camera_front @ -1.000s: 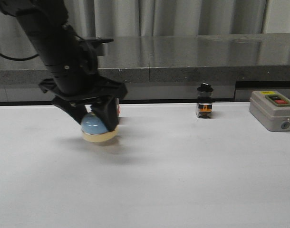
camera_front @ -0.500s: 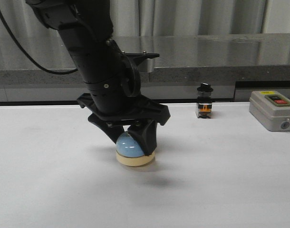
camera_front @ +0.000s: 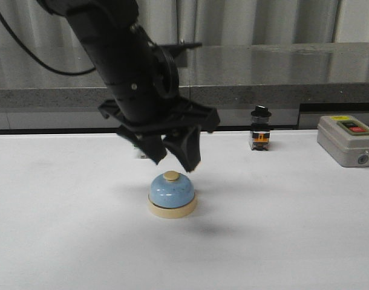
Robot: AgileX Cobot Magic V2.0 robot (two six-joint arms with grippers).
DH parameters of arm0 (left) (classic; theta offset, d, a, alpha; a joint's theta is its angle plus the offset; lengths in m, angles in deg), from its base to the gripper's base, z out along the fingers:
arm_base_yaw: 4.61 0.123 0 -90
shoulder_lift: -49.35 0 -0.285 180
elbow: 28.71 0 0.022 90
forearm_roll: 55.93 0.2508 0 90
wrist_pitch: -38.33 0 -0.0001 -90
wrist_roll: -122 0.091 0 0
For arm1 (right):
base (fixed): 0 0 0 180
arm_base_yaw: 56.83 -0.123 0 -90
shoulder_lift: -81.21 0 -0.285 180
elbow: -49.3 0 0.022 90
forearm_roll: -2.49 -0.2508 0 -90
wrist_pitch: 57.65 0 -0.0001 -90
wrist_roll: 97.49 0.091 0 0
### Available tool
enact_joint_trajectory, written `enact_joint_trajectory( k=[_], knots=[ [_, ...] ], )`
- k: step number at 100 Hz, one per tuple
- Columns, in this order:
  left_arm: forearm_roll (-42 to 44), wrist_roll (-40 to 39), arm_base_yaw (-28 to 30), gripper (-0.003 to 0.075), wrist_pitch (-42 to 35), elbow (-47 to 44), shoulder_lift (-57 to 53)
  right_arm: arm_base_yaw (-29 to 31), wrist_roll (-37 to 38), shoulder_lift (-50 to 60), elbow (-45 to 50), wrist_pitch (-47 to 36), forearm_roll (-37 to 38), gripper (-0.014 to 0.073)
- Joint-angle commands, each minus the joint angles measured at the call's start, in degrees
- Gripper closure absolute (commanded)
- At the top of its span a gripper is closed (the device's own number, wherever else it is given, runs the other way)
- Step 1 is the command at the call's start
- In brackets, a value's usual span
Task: Place and press bell with both arms
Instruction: 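Carry the bell toward the table center and set it down, then open the left gripper and lift it away from the bell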
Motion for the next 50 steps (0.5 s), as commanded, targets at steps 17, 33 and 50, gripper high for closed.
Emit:
enact_joint_trajectory(
  k=[17,33,50],
  knots=[
    [-1.0,-0.4,4.9,0.0739,-2.7,1.7,-12.1,0.4,0.0,0.5,-0.1,-4.2,0.7,0.0662],
    [-1.1,-0.4,9.9,0.0739,-3.0,0.1,-16.7,0.4,0.0,0.5,-0.1,-4.2,0.7,0.0662],
    [-1.3,-0.4,16.2,0.0739,-5.8,-5.2,-22.3,0.4,0.0,0.5,-0.1,-4.2,0.7,0.0662]
  ],
)
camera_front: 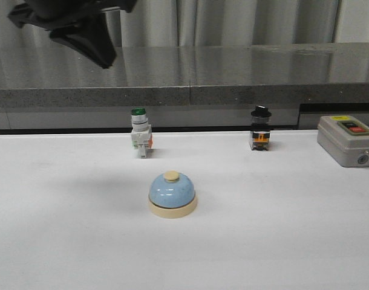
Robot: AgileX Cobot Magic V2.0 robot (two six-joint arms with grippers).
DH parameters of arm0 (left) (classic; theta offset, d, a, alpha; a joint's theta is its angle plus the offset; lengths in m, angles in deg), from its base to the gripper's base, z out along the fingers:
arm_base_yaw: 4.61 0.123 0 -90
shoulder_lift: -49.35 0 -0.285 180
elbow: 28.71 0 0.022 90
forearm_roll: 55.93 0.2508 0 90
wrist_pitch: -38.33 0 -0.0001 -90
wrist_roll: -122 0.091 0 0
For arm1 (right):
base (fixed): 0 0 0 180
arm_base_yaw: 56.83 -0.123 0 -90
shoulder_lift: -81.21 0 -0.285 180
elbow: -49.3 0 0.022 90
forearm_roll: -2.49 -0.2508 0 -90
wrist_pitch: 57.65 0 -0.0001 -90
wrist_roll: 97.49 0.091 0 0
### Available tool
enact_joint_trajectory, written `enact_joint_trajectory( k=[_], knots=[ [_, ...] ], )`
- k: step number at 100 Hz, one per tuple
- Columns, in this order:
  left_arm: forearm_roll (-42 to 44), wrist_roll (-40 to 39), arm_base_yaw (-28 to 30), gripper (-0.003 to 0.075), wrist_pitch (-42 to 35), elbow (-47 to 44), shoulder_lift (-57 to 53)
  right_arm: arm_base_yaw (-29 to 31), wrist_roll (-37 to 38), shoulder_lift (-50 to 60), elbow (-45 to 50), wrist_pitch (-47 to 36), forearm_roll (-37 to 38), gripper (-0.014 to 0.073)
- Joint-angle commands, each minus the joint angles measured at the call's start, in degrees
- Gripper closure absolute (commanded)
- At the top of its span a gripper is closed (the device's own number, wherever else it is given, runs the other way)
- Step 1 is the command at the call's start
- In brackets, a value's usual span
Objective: Place and press bell with both arms
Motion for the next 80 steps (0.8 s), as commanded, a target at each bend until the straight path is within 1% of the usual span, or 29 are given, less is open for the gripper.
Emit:
enact_joint_trajectory(
  k=[1,23,37,51,65,80],
  knots=[
    [-1.0,-0.4,2.9,0.0739,-4.3,-1.3,-5.4,0.4,0.0,0.5,-0.1,-4.2,0.7,0.0662],
    [-1.1,-0.4,10.0,0.0739,-7.8,-11.0,-14.1,0.4,0.0,0.5,-0.1,-4.2,0.7,0.0662],
    [-1.4,-0.4,13.6,0.0739,-11.1,-18.6,-21.6,0.4,0.0,0.5,-0.1,-4.2,0.7,0.0662],
    [-1.4,-0.4,16.6,0.0739,-12.2,-24.7,-28.9,0.4,0.0,0.5,-0.1,-4.2,0.7,0.0662],
    [-1.4,-0.4,17.8,0.0739,-12.6,-30.1,-36.3,0.4,0.0,0.5,-0.1,-4.2,0.7,0.0662],
    [-1.5,-0.4,17.8,0.0739,-15.5,-36.0,-45.3,0.4,0.0,0.5,-0.1,-4.2,0.7,0.0662]
  ],
)
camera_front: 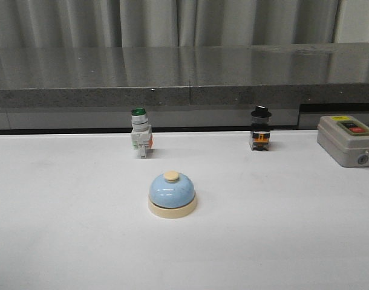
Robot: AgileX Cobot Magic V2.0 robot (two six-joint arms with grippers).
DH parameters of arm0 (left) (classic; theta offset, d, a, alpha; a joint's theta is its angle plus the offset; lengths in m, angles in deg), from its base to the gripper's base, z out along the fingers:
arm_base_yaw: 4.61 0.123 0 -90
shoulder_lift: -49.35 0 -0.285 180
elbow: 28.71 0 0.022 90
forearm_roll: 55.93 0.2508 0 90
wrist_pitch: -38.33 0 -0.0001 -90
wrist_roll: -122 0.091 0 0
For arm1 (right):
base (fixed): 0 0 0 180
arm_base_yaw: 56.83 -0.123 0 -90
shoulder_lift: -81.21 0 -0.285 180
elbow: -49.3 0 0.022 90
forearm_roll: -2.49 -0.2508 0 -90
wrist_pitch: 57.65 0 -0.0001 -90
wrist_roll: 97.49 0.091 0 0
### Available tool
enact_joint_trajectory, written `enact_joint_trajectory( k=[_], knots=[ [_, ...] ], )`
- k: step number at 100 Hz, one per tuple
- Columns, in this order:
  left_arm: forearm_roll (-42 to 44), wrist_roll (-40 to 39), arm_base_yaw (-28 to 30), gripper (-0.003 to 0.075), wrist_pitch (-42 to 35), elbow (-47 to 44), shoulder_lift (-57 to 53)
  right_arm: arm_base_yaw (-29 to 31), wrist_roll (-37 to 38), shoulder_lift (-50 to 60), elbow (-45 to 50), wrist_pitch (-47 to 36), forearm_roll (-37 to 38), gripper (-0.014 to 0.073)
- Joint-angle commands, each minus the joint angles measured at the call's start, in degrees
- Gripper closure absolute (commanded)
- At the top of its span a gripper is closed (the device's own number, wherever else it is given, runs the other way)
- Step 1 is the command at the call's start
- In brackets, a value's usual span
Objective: Place and press bell with both arms
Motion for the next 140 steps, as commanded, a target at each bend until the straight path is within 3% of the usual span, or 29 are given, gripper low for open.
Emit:
enact_joint_trajectory(
  k=[1,32,93,113,140],
  knots=[
    [-1.0,-0.4,0.2,0.0739,-5.7,-1.5,-5.2,0.4,0.0,0.5,-0.1,-4.2,0.7,0.0662],
    [-1.0,-0.4,0.2,0.0739,-12.4,-13.6,-25.5,0.4,0.0,0.5,-0.1,-4.2,0.7,0.0662],
    [2.2,0.1,0.7,0.0739,-19.4,-33.0,-51.2,0.4,0.0,0.5,-0.1,-4.2,0.7,0.0662],
    [5.5,0.1,1.6,0.0739,-31.0,-40.6,-53.8,0.4,0.0,0.5,-0.1,-4.2,0.7,0.0662],
    [5.5,0.1,1.6,0.0739,-28.7,-40.3,-53.8,0.4,0.0,0.5,-0.1,-4.2,0.7,0.0662]
  ],
)
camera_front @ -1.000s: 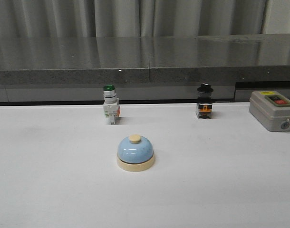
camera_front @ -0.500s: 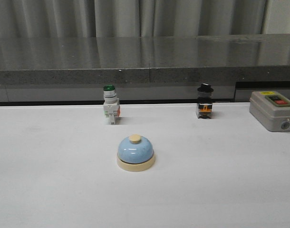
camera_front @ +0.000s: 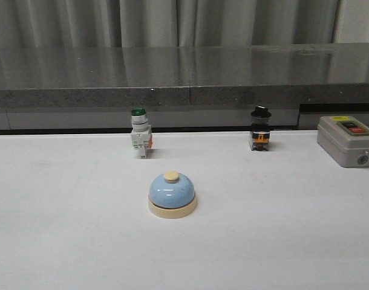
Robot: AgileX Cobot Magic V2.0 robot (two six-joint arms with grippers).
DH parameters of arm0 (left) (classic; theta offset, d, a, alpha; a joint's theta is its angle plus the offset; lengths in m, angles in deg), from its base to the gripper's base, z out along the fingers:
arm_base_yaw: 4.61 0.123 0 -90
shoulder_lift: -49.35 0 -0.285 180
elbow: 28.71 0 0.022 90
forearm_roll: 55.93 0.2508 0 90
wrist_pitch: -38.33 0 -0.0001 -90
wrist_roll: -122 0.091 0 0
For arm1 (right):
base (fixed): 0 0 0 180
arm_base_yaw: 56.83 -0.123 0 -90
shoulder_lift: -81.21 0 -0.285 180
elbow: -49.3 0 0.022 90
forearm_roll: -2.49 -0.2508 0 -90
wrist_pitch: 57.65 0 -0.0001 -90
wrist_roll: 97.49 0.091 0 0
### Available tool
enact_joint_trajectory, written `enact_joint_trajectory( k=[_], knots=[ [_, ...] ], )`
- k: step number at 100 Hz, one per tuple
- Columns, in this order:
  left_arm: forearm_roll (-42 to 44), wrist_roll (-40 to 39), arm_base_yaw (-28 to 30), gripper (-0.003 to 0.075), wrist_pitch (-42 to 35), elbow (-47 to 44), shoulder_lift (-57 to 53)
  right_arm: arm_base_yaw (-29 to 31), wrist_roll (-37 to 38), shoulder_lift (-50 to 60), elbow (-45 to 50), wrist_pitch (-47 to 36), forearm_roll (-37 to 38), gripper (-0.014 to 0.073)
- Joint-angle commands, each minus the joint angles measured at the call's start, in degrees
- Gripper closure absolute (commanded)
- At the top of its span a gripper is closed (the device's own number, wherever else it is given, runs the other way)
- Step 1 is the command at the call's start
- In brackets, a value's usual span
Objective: Place and press bell with both arms
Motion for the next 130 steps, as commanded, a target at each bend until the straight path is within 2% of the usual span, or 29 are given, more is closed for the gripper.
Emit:
enact_joint_trajectory(
  k=[1,69,90,111,130],
  knots=[
    [0.0,-0.1,0.2,0.0739,-4.9,-1.1,-2.0,0.4,0.0,0.5,-0.1,-4.2,0.7,0.0662],
    [0.0,-0.1,0.2,0.0739,-4.9,-1.1,-2.0,0.4,-0.1,0.5,-0.3,-4.0,1.7,0.0662],
    [0.0,-0.1,0.2,0.0739,-4.9,-1.1,-2.0,0.4,-0.1,-0.2,-7.9,-1.1,2.6,0.0662],
    [0.0,-0.1,0.2,0.0739,-4.9,-1.1,-2.0,0.3,0.0,-11.2,-19.8,7.1,4.2,0.0662],
    [0.0,-0.1,0.2,0.0739,-4.9,-1.1,-2.0,-0.1,0.0,-26.0,-28.4,8.3,3.9,0.0662]
  ],
)
